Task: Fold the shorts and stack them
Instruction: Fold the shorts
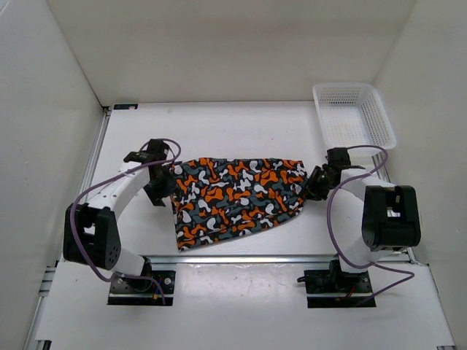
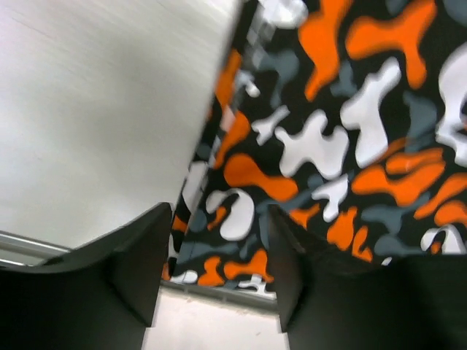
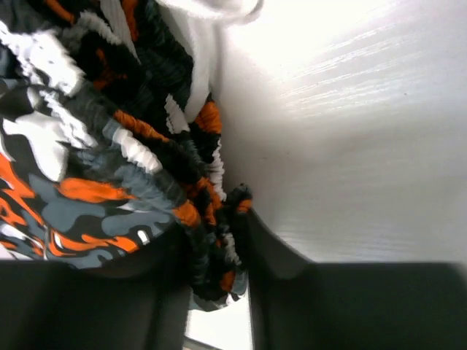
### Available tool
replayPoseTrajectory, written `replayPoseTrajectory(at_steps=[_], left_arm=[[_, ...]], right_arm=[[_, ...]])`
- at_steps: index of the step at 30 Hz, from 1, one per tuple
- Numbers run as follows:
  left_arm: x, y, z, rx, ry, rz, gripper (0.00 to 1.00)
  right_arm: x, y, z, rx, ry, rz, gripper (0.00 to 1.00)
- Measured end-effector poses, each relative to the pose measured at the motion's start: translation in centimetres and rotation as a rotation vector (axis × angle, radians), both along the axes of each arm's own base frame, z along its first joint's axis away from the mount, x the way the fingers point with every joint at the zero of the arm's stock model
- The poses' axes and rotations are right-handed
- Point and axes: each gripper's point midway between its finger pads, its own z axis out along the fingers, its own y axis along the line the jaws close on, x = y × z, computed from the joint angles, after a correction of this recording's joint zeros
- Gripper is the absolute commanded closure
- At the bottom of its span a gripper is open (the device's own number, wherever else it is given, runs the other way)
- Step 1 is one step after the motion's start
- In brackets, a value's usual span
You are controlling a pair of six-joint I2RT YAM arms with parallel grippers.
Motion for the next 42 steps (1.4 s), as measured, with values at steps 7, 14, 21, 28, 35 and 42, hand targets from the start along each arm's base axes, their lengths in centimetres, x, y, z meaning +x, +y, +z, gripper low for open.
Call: replayPoseTrajectory(at_steps=[7, 14, 21, 28, 35, 42], left_arm=[[1.1, 1.7, -1.1, -0.009, 0.018, 0.037, 0.76], [1.9, 1.4, -2.8, -0.046, 0.051, 0.036, 0.90], [2.3, 0.1, -6.3, -0.086, 0.131, 0.017, 0.90], [3.0, -1.7, -6.9, -0.110, 0.140, -0.026, 0.90], [3.8, -2.0, -6.8, -0.127, 0.126, -0.037, 0.90], [4.1, -1.2, -6.8, -0.134, 0.119, -0.020, 0.90]], right_arm=[[-0.3, -0.3, -0.3, -0.017, -0.002, -0.013, 0.99], [-0.4, -1.4, 1.0, -0.078, -0.053, -0.030, 0.99], [-1.0, -2.3, 2.2, -0.152, -0.074, -0.035, 0.99], [0.7, 1.3, 8.1, -0.299, -0.217, 0.084, 0.99], [0.1, 14.3, 18.3, -0.364, -0.528, 0.392, 0.99], [-4.8, 28.8, 17.4, -0.430, -0.627, 0.751, 0.99]])
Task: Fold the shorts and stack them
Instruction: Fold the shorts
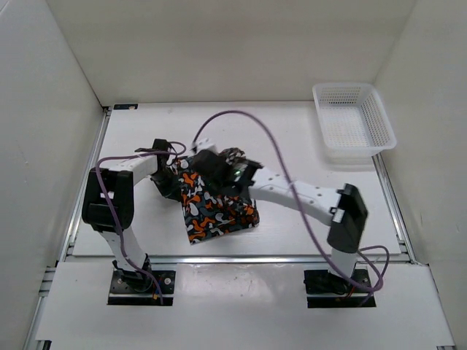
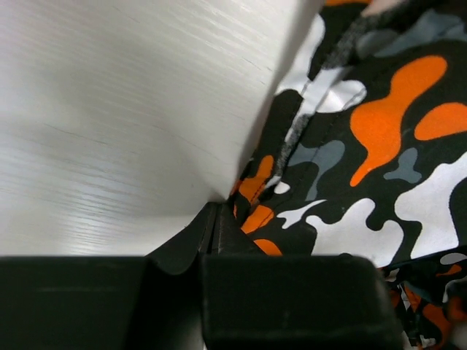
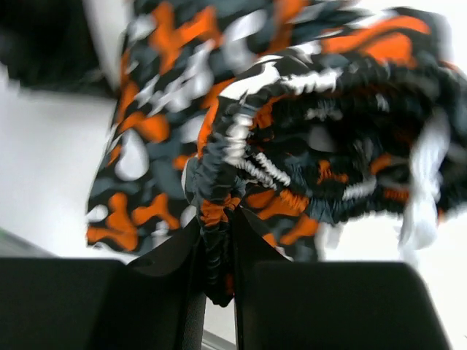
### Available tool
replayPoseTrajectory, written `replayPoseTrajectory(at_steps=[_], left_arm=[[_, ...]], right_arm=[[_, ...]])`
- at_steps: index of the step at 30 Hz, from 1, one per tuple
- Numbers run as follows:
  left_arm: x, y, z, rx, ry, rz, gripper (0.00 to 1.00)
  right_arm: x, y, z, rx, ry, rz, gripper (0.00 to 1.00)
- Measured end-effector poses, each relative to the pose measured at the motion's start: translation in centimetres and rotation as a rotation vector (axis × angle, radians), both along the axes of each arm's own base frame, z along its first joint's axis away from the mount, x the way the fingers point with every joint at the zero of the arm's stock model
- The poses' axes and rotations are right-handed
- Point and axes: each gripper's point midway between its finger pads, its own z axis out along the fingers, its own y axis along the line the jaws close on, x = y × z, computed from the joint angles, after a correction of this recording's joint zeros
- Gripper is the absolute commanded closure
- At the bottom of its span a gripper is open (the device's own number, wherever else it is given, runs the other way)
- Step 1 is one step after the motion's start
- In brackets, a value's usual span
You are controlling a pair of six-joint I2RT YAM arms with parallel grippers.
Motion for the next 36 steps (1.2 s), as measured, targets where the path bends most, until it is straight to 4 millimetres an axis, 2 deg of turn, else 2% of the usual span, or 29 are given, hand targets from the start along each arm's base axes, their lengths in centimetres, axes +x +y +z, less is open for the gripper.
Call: replayPoseTrajectory(at_steps=[4, 6, 8, 9, 10, 11, 12, 14, 15, 16, 17, 18, 20, 22, 23, 24, 25, 26, 27, 28, 29, 30, 32, 33, 34, 35, 36], left_arm=[[0.2, 0.6, 0.0, 0.000, -0.001, 0.013, 0.90], [0.3, 0.9, 0.0, 0.001, -0.002, 0.019, 0.90], [0.3, 1.1, 0.0, 0.001, -0.003, 0.021, 0.90], [0.3, 1.2, 0.0, 0.001, -0.005, 0.022, 0.90], [0.4, 1.3, 0.1, 0.001, -0.007, 0.023, 0.89], [0.4, 1.5, 0.1, 0.000, -0.009, 0.024, 0.80], [0.5, 1.7, 0.2, -0.003, -0.012, 0.023, 0.76], [0.5, 2.0, 0.5, -0.008, -0.019, 0.026, 0.65], [0.5, 2.3, 0.8, -0.011, -0.025, 0.027, 0.45], [0.5, 2.6, 1.2, -0.013, -0.032, 0.028, 0.34], [0.6, 2.8, 1.7, -0.016, -0.043, 0.033, 0.32], [0.6, 3.1, 2.3, -0.017, -0.056, 0.034, 0.24], [0.9, 3.6, 4.2, -0.016, -0.093, 0.035, 0.23], [1.7, 4.0, 6.4, -0.014, -0.156, 0.031, 0.33], [2.1, 4.0, 7.5, -0.012, -0.189, 0.027, 0.44], [2.4, 3.9, 8.6, -0.010, -0.223, 0.014, 0.66], [2.5, 3.7, 9.6, -0.009, -0.252, 0.002, 0.74], [2.4, 3.4, 10.5, -0.004, -0.279, -0.020, 0.83], [2.2, 2.9, 11.3, -0.001, -0.305, -0.053, 0.90], [1.9, 2.3, 11.8, 0.000, -0.322, -0.079, 0.90], [1.5, 1.5, 12.4, -0.001, -0.337, -0.114, 0.90], [1.0, 0.5, 12.9, -0.007, -0.350, -0.157, 0.87], [0.1, -1.5, 13.5, -0.023, -0.370, -0.242, 0.61], [-0.5, -2.7, 13.8, -0.037, -0.374, -0.287, 0.45], [-1.1, -4.0, 14.0, -0.048, -0.377, -0.332, 0.14], [-1.6, -5.0, 14.2, -0.056, -0.378, -0.374, 0.03], [-2.0, -6.2, 14.4, -0.061, -0.378, -0.402, 0.00]], right_arm=[[-2.8, 4.4, -4.8, -0.121, 0.026, 0.116, 0.99], [-3.5, 5.6, -6.8, -0.164, 0.040, 0.146, 0.99], [-3.6, 5.9, -8.2, -0.196, 0.055, 0.157, 0.99], [-3.6, 5.9, -8.7, -0.209, 0.061, 0.158, 0.89], [-3.5, 6.0, -8.9, -0.215, 0.066, 0.156, 0.72], [-3.4, 6.1, -9.1, -0.215, 0.069, 0.154, 0.33], [-3.3, 6.3, -9.0, -0.211, 0.072, 0.151, 0.20], [-3.1, 6.6, -8.5, -0.199, 0.071, 0.155, 0.05], [-3.0, 6.8, -8.1, -0.186, 0.071, 0.154, 0.03], [-3.0, 6.9, -7.8, -0.174, 0.070, 0.154, 0.03], [-3.1, 6.9, -7.3, -0.163, 0.071, 0.157, 0.02], [-3.1, 6.7, -6.7, -0.149, 0.072, 0.158, 0.02], [-3.5, 6.1, -5.0, -0.116, 0.068, 0.164, 0.05], [-4.1, 4.7, -2.6, -0.056, 0.063, 0.161, 0.19], [-4.3, 3.8, -1.3, -0.028, 0.061, 0.155, 0.26], [-4.3, 2.8, 0.2, 0.015, 0.057, 0.144, 0.34], [-4.2, 1.6, 1.7, 0.061, 0.053, 0.124, 0.53], [-3.9, 0.3, 2.9, 0.100, 0.043, 0.100, 0.61], [-3.5, -1.1, 3.8, 0.136, 0.042, 0.064, 0.69], [-3.1, -2.3, 4.2, 0.162, 0.045, 0.032, 0.80], [-2.7, -3.3, 4.2, 0.185, 0.056, -0.003, 0.83], [-2.1, -4.4, 3.8, 0.192, 0.071, -0.042, 0.83], [-1.0, -6.1, 1.7, 0.184, 0.122, -0.118, 0.74], [-0.5, -6.9, 0.4, 0.173, 0.152, -0.151, 0.72], [-0.2, -7.8, -1.1, 0.154, 0.188, -0.186, 0.65], [0.0, -8.5, -2.1, 0.142, 0.213, -0.214, 0.60], [0.4, -9.3, -2.8, 0.133, 0.232, -0.239, 0.57]])
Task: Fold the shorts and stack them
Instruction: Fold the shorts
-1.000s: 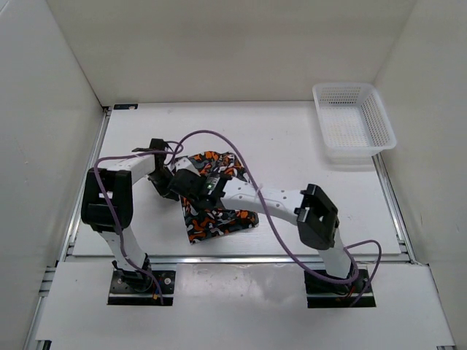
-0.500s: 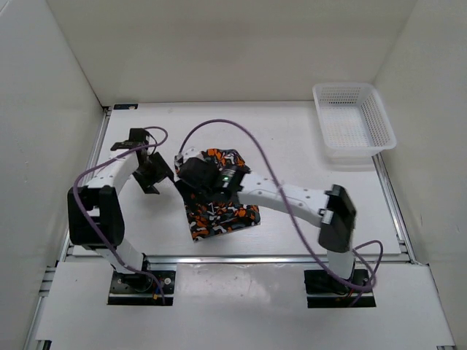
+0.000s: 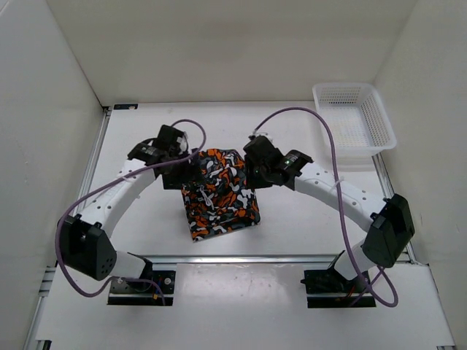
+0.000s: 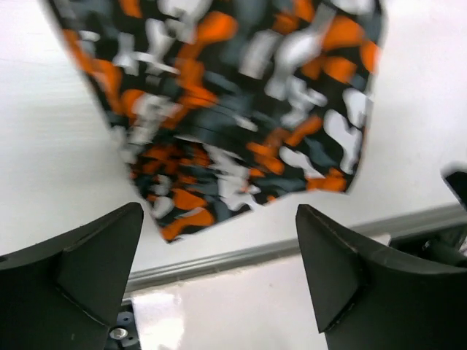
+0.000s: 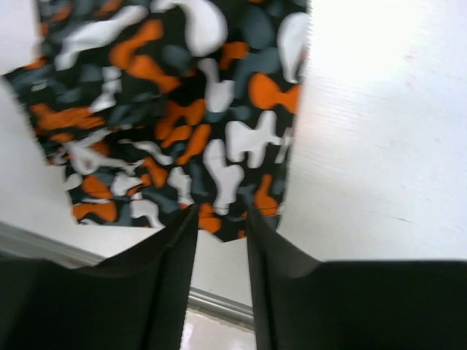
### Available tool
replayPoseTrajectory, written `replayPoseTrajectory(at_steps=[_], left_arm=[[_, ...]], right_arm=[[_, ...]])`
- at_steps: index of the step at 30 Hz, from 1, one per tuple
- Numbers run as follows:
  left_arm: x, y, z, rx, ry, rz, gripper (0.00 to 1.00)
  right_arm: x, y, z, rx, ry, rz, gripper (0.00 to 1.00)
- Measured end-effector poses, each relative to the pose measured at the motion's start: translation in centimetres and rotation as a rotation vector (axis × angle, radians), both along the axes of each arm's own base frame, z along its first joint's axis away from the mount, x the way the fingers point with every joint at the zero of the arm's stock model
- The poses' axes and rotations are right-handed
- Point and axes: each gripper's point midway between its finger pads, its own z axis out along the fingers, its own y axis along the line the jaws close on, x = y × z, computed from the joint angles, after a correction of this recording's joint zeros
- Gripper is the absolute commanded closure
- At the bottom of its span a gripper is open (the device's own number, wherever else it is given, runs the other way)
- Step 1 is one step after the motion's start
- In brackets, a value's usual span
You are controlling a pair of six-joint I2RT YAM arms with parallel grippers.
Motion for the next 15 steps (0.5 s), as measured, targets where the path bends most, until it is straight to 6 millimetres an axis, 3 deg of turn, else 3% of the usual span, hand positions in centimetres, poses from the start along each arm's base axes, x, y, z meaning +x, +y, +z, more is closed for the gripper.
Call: replayPoseTrajectory(at_steps=[3, 6, 8, 9, 10, 13, 14, 15], left_arm=[[-0.7, -2.8, 0.7, 0.021, -0.015, -0.084, 0.00], [0.3, -4.7, 0.4, 0.092, -0.017, -0.114, 0.00], [1.5, -5.1, -1.0, 0.148, -0.005, -0.104, 0.10], [2.0, -5.0, -1.9, 0.183, 0.013, -0.096, 0.17], [2.4, -4.8, -2.8, 0.211, 0.028, -0.090, 0.39], [3.4, -4.1, -5.2, 0.283, 0.077, -0.083, 0.81], [3.7, -3.9, -5.7, 0.297, 0.087, -0.083, 0.90], [4.1, -3.6, -6.2, 0.310, 0.098, -0.084, 0.90]], right_arm=[[1.0, -1.7, -0.8, 0.006, 0.039, -0.062, 0.51], [1.9, -2.7, -0.5, 0.027, 0.042, -0.094, 0.48], [1.8, -3.3, -0.2, 0.042, 0.039, -0.103, 0.48], [1.7, -3.6, -0.1, 0.049, 0.039, -0.107, 0.48], [1.6, -3.9, 0.0, 0.055, 0.042, -0.108, 0.48], [1.3, -4.5, 0.4, 0.072, 0.040, -0.113, 0.48], [1.2, -4.6, 0.4, 0.074, 0.043, -0.116, 0.48], [1.2, -4.7, 0.4, 0.078, 0.043, -0.115, 0.48]])
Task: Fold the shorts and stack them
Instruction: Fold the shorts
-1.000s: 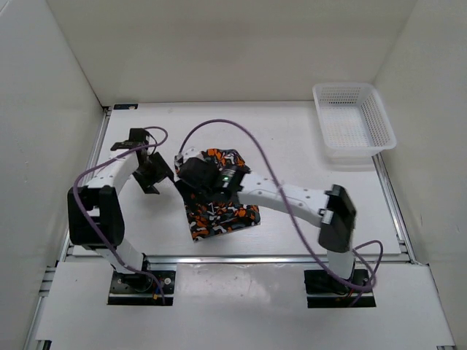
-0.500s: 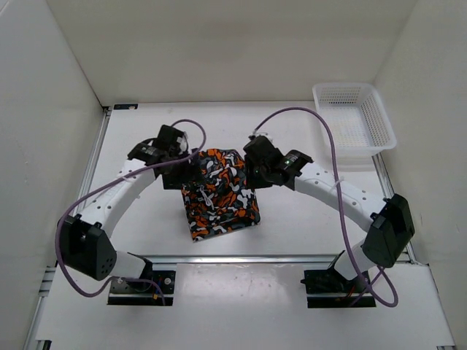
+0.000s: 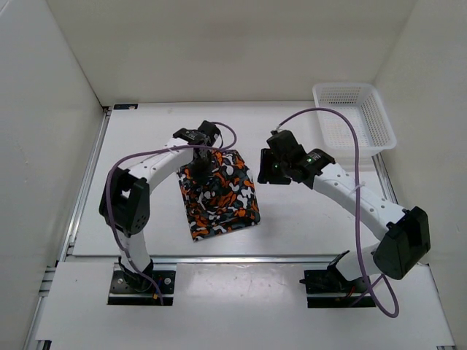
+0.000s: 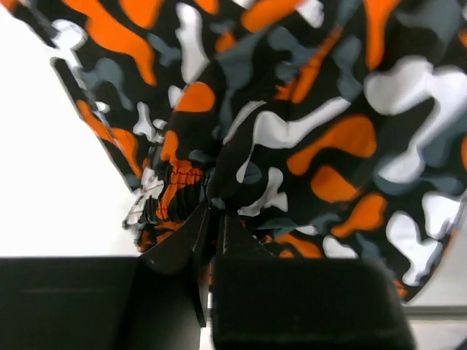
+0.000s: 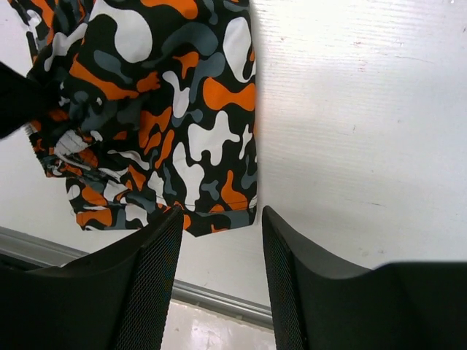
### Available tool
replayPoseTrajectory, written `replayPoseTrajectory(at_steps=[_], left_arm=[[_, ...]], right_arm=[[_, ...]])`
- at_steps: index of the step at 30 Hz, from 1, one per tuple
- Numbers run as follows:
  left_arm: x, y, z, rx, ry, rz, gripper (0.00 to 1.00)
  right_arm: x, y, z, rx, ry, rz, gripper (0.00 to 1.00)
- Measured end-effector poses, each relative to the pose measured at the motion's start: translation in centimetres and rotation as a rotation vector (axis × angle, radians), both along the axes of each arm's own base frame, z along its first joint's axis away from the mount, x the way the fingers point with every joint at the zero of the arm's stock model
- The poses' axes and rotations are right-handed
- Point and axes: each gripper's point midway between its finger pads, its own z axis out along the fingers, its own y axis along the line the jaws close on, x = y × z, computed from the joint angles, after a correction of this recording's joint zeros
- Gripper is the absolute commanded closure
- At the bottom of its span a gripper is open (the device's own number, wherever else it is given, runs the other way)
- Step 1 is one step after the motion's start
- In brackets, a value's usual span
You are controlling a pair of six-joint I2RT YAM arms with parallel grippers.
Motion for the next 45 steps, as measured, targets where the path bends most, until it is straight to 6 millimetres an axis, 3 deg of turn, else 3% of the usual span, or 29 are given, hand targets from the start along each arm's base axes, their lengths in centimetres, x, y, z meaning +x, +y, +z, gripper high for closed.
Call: replayPoseTrajectory(at_steps=[3, 7, 8, 9, 12, 13, 16, 18, 19, 22, 24, 25, 26, 30, 34, 36, 39, 42, 45], left_arm=[[1.1, 1.5, -0.3, 0.013, 0.010, 0.032, 0.90], [3.5, 4.7, 0.9, -0.008, -0.013, 0.123, 0.90], [4.1, 5.3, 1.2, -0.016, -0.024, 0.141, 0.90], [4.9, 6.0, 1.6, -0.022, -0.034, 0.160, 0.90], [6.9, 6.8, 1.6, -0.043, -0.049, 0.180, 0.90], [7.1, 6.8, 1.1, -0.044, -0.040, 0.180, 0.90], [7.2, 6.9, -1.5, -0.045, 0.031, 0.177, 0.88], [7.1, 7.2, -3.3, -0.038, 0.077, 0.184, 0.79], [7.0, 7.3, -4.1, -0.033, 0.098, 0.186, 0.70], [6.9, 8.2, -5.5, -0.029, 0.138, 0.204, 0.61], [7.0, 9.1, -6.0, -0.034, 0.152, 0.229, 0.59], [7.2, 9.7, -6.0, -0.036, 0.154, 0.245, 0.48], [7.3, 10.3, -6.0, -0.036, 0.155, 0.261, 0.46], [8.8, 11.9, -5.3, -0.052, 0.135, 0.304, 0.45], [11.2, 11.9, -5.0, -0.066, 0.101, 0.310, 0.42], [11.6, 11.8, -5.3, -0.066, 0.102, 0.303, 0.31], [11.3, 11.8, -5.7, -0.061, 0.122, 0.300, 0.09], [11.0, 11.8, -5.5, -0.057, 0.128, 0.308, 0.02], [10.8, 12.1, -4.4, -0.048, 0.122, 0.315, 0.00]], right_arm=[[0.0, -0.4, -0.2, 0.000, 0.007, -0.001, 0.49], [-0.5, 0.3, -0.4, 0.015, 0.025, 0.047, 0.55], [-0.6, 0.8, -0.7, 0.017, 0.031, 0.066, 0.60], [-0.7, 1.4, -1.1, 0.014, 0.042, 0.087, 0.72], [-0.9, 4.2, -3.6, -0.004, 0.089, 0.160, 0.87], [-1.0, 5.2, -4.8, -0.006, 0.110, 0.180, 0.92], [-1.2, 7.2, -8.6, -0.014, 0.187, 0.214, 0.95], [-1.3, 7.7, -10.7, -0.023, 0.233, 0.218, 0.96], [-1.4, 7.9, -11.6, -0.028, 0.252, 0.220, 0.99], [-1.4, 8.2, -13.4, -0.050, 0.288, 0.219, 0.99], [-1.3, 8.5, -13.4, -0.065, 0.286, 0.216, 0.99], [-1.2, 8.5, -13.3, -0.080, 0.271, 0.211, 0.99], [-1.1, 8.7, -12.8, -0.086, 0.249, 0.212, 0.99], [-1.2, 10.1, -10.4, -0.081, 0.173, 0.232, 0.99], [-0.3, 12.6, -8.5, -0.038, 0.126, 0.252, 0.99], [0.4, 13.9, -8.9, -0.028, 0.129, 0.256, 0.99], [1.0, 15.0, -11.9, -0.050, 0.171, 0.257, 0.99], [0.8, 14.8, -15.2, -0.096, 0.232, 0.246, 0.99], [1.7, 14.7, -14.7, -0.104, 0.208, 0.227, 0.99]])
